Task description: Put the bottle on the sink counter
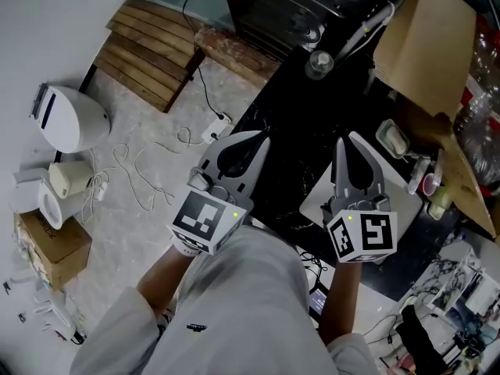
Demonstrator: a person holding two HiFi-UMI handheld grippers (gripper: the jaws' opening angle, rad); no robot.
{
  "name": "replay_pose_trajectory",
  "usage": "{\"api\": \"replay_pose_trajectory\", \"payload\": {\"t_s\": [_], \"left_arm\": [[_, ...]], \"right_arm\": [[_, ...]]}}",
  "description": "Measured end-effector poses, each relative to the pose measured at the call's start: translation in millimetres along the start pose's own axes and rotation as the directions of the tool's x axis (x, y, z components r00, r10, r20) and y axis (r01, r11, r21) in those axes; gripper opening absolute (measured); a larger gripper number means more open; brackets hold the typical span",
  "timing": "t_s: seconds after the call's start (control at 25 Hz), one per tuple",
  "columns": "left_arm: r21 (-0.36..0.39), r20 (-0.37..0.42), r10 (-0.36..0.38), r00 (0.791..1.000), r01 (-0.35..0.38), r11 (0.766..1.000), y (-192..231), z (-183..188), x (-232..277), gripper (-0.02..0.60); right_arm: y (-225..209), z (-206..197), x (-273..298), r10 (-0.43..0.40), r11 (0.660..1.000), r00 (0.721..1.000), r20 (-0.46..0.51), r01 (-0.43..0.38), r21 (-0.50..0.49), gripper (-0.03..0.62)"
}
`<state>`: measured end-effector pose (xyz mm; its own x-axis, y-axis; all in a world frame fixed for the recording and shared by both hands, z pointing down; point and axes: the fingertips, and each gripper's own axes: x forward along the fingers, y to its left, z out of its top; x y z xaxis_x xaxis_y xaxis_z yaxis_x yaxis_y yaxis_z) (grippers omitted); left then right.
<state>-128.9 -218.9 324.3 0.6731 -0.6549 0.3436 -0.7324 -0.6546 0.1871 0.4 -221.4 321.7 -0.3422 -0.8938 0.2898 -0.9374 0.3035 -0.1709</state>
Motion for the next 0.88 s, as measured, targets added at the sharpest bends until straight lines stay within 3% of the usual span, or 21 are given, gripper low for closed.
{"api": "replay_pose_trajectory", "payload": {"t_s": [0.6,0.88], "left_arm": [[0.023,0.038,-0.014,0.999,0.013,1.0,-15.3,23.7,-31.3,0.008],[0.021,0.059,-0.058,0.997,0.057,0.998,-29.1,38.1,-39.6,0.008]], "right_arm": [[-9.7,22.6,-74.4,-0.085,0.996,0.994,0.069,0.087,-0.023,0.012],[-9.8,35.6,-118.8,-0.162,0.987,0.981,0.107,0.162,0.004,0.012]]}}
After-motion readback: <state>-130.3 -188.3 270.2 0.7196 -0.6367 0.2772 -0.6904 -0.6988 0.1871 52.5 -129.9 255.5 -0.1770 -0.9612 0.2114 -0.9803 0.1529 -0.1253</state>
